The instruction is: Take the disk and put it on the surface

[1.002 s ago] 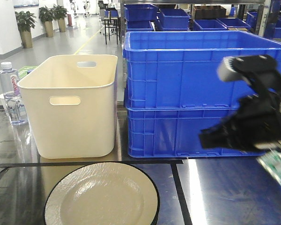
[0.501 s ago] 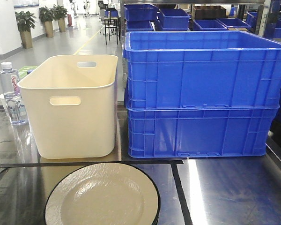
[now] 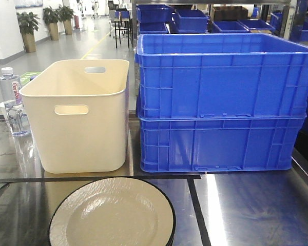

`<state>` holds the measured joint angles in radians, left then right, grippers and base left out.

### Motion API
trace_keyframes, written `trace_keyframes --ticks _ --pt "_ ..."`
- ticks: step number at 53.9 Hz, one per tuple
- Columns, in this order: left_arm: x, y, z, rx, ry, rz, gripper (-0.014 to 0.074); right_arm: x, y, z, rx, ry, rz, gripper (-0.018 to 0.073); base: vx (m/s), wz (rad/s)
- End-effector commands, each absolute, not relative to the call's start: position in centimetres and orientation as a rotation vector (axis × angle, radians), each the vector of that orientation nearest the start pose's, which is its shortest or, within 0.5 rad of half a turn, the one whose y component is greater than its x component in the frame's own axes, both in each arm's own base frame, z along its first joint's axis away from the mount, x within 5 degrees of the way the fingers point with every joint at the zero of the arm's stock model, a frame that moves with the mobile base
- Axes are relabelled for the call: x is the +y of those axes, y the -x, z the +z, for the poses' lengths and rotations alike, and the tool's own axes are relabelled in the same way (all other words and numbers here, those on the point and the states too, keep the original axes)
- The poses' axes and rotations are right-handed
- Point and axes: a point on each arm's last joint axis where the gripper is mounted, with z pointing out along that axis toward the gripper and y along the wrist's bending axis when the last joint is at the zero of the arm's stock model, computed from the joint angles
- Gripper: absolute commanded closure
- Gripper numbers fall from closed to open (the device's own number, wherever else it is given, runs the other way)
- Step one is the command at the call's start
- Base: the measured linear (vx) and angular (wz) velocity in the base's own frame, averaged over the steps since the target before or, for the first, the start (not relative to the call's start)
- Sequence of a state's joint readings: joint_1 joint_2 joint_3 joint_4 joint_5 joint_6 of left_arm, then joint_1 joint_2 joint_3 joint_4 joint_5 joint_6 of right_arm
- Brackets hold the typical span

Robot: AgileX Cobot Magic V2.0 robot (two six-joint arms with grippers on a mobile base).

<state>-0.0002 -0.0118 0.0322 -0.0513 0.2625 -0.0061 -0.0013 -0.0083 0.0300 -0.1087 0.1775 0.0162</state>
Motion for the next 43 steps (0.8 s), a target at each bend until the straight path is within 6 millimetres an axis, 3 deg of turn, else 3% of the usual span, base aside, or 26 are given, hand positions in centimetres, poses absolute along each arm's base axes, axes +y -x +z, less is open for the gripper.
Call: trace_keyframes --ticks 1,43 --pt "-0.08 -5.59 19.32 1.673 0.048 -0.057 0.0604 -0.11 -5.71 19.27 1.603 0.077 -0.093 0.0568 0.00 0.00" --pt "-0.08 -5.59 19.32 1.673 0.048 -0.057 0.0604 -0.11 -5.72 19.24 1.606 0.078 -0.094 0.0568 0.00 0.00"
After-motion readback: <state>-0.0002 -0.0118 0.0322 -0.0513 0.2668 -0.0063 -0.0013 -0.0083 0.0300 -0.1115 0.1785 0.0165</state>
